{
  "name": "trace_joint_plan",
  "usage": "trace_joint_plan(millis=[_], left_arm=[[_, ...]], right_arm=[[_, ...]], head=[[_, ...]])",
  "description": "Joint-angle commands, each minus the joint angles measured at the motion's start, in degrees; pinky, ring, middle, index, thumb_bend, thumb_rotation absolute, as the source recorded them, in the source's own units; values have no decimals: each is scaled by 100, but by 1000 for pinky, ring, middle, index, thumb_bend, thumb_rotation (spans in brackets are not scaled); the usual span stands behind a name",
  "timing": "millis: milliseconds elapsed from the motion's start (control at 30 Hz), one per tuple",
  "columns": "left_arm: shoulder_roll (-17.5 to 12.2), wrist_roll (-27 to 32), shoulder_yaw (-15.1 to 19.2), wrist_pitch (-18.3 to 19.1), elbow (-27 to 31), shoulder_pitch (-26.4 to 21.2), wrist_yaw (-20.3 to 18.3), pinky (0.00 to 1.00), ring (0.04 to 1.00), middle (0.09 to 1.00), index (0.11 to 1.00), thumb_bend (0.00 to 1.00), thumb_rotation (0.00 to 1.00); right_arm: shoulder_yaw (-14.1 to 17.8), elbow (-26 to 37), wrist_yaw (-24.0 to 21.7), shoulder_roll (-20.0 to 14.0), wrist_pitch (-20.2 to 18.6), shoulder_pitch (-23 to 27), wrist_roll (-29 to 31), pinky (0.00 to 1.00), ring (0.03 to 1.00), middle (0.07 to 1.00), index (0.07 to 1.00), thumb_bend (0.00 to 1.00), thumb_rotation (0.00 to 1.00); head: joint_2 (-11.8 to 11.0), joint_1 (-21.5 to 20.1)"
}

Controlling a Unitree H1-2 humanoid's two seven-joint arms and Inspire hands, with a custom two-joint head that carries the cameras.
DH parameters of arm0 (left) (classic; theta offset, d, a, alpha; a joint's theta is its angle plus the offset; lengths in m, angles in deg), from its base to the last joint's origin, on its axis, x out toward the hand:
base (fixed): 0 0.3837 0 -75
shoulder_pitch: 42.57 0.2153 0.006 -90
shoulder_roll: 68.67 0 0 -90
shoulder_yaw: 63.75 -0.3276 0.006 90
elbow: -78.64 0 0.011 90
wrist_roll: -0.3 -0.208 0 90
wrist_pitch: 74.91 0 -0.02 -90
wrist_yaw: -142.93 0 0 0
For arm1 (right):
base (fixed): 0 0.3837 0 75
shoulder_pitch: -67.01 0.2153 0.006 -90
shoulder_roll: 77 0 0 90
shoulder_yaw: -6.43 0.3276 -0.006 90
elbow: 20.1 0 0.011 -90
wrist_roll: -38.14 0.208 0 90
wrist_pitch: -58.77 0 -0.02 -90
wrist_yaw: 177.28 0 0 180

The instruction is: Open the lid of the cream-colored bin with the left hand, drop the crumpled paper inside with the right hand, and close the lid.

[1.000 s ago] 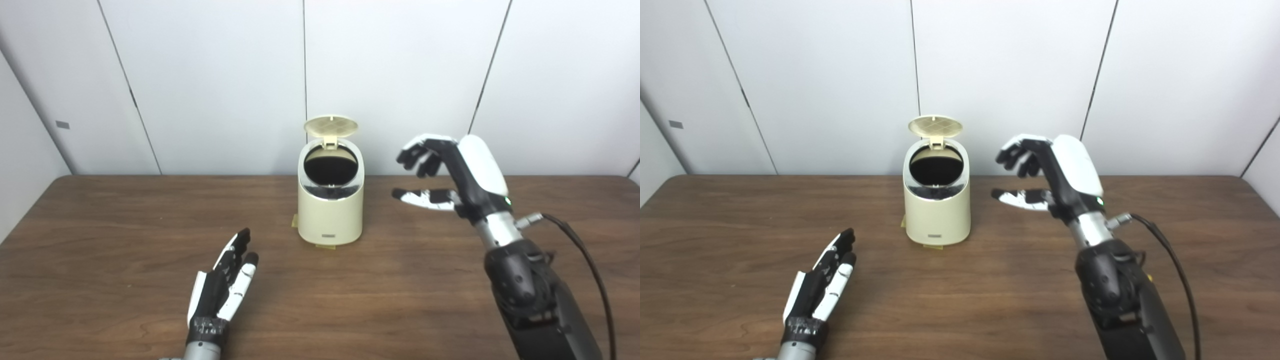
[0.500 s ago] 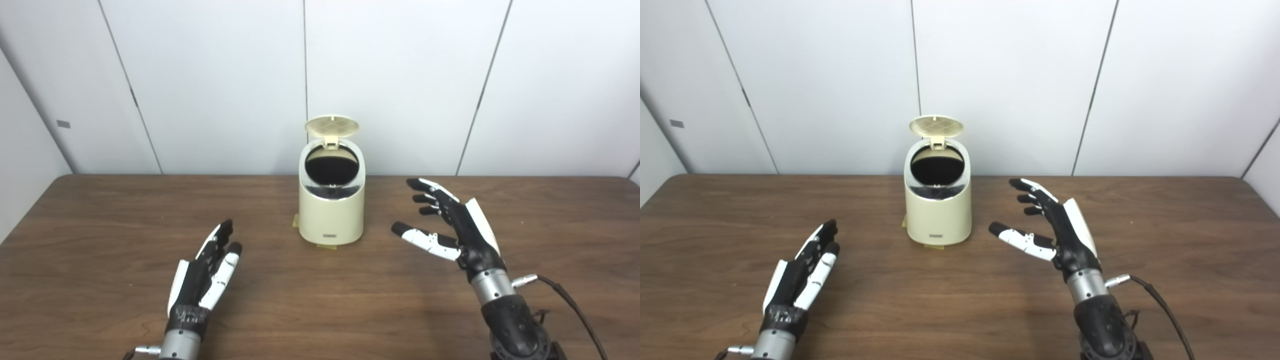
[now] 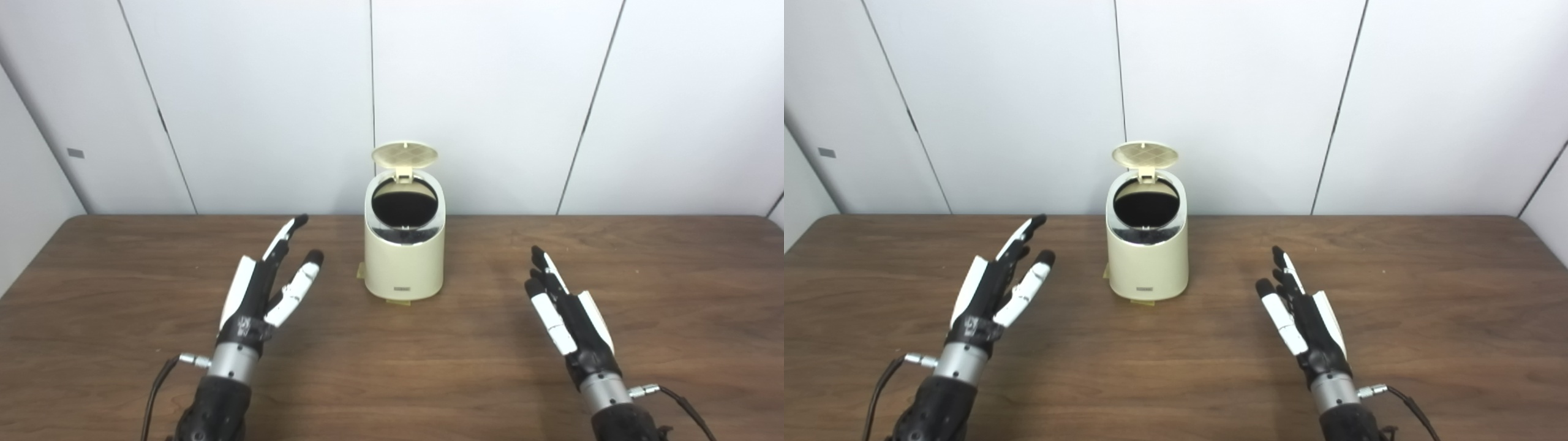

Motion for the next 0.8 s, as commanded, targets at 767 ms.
trace_joint_plan(millis=[767], left_arm=[[-21,-61,33,43,-508,-1560,-19,915,943,945,944,525,769]], right_arm=[[12,-1039,637,19,1671,7,25,906,926,919,950,560,1000]], head=[[-977,359]])
